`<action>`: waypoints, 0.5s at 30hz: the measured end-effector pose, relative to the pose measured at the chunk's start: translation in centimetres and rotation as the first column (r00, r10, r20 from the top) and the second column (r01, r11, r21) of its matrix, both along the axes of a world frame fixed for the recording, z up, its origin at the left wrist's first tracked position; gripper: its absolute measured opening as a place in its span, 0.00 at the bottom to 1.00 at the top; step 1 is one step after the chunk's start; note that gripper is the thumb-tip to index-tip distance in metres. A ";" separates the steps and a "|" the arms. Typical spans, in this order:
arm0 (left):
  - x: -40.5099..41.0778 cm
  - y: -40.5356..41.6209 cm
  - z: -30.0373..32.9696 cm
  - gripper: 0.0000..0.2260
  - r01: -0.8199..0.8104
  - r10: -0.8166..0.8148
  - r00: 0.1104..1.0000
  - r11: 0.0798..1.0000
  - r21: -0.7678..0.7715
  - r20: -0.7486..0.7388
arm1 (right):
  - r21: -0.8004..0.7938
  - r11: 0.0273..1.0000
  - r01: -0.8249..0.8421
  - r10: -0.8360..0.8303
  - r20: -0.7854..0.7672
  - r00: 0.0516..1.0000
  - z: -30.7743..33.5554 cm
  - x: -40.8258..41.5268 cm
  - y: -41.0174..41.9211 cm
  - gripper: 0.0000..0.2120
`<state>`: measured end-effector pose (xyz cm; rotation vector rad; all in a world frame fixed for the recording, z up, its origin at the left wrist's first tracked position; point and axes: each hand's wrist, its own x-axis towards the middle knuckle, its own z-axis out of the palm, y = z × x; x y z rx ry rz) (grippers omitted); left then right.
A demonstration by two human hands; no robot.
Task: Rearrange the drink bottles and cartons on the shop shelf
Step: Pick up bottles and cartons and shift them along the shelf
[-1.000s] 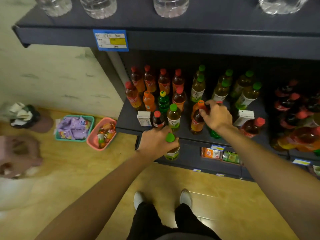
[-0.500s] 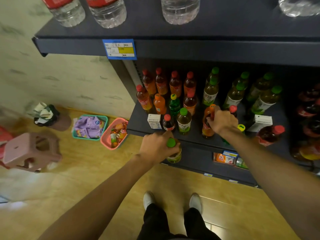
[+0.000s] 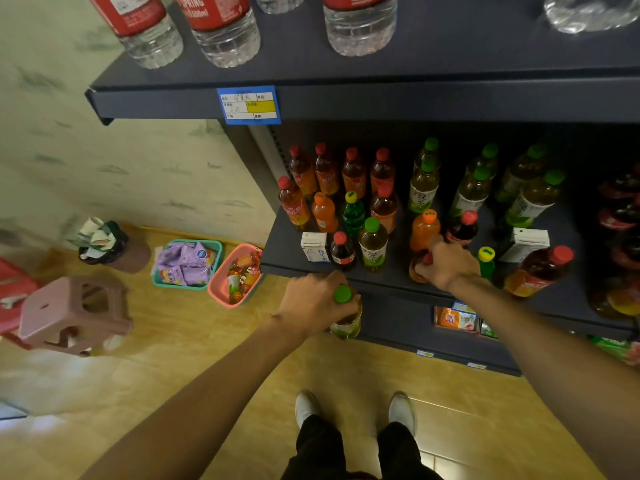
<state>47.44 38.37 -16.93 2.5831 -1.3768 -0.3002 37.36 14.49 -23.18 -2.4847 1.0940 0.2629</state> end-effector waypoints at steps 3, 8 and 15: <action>-0.4 -0.8 0.6 0.17 -0.009 0.009 1.000 1.000 0.016 -0.026 | 0.023 1.000 0.007 -0.009 0.074 0.997 0.4 -2.7 1.1 0.17; -1.4 -3.4 0.7 0.16 0.001 -0.002 0.998 1.000 -0.013 -0.063 | 0.126 0.992 0.029 -0.036 0.053 0.998 0.3 -7.2 2.6 0.13; -2.8 -9.0 -0.3 0.14 -0.044 0.035 0.988 0.997 -0.057 -0.152 | 0.159 0.986 0.048 -0.049 0.005 0.999 -1.0 -12.8 4.6 0.13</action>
